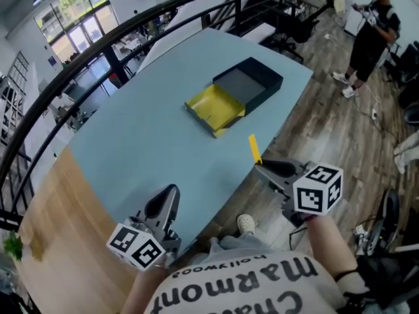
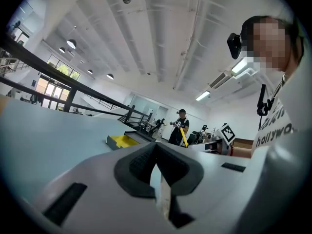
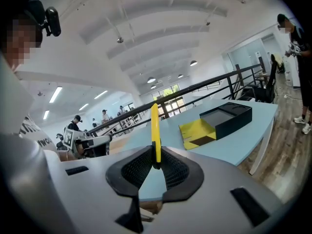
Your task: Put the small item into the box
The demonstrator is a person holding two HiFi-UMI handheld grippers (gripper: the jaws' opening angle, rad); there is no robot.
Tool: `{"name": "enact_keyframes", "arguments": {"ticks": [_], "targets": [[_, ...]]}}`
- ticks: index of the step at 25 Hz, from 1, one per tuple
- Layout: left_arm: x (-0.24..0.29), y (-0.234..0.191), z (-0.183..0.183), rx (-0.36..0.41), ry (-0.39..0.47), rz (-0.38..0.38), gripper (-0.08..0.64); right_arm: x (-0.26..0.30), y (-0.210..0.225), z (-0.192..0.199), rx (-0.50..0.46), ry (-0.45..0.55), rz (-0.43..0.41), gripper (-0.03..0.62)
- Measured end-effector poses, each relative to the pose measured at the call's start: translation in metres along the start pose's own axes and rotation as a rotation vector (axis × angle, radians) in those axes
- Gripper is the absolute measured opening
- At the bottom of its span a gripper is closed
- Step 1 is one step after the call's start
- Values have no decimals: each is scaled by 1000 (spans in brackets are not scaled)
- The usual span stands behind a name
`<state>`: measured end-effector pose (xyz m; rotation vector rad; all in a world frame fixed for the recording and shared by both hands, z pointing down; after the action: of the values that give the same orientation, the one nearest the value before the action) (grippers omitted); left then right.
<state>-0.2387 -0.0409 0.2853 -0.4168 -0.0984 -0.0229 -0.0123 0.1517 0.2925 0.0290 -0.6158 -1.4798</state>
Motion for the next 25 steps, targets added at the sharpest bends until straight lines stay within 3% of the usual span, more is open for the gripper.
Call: {"name": "enact_keyframes", "arguments": {"ticks": [5, 13, 25], "targets": [[42, -12, -8, -44, 34, -61, 2, 18, 40, -27, -37, -23, -35, 75], [122, -14, -15, -47, 49, -109, 2, 35, 115, -57, -37, -89, -67, 74], [162, -15, 5, -116, 98, -227, 2, 67, 159, -68, -86, -176, -206, 74]]}}
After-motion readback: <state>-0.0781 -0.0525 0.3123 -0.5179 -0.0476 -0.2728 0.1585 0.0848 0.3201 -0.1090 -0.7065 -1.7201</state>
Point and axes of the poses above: the fingertips, and each gripper's own axes: x forward along the fingers, y to its right, z out of its underside, the point moved 7 cm from there along -x, backward along the fingers
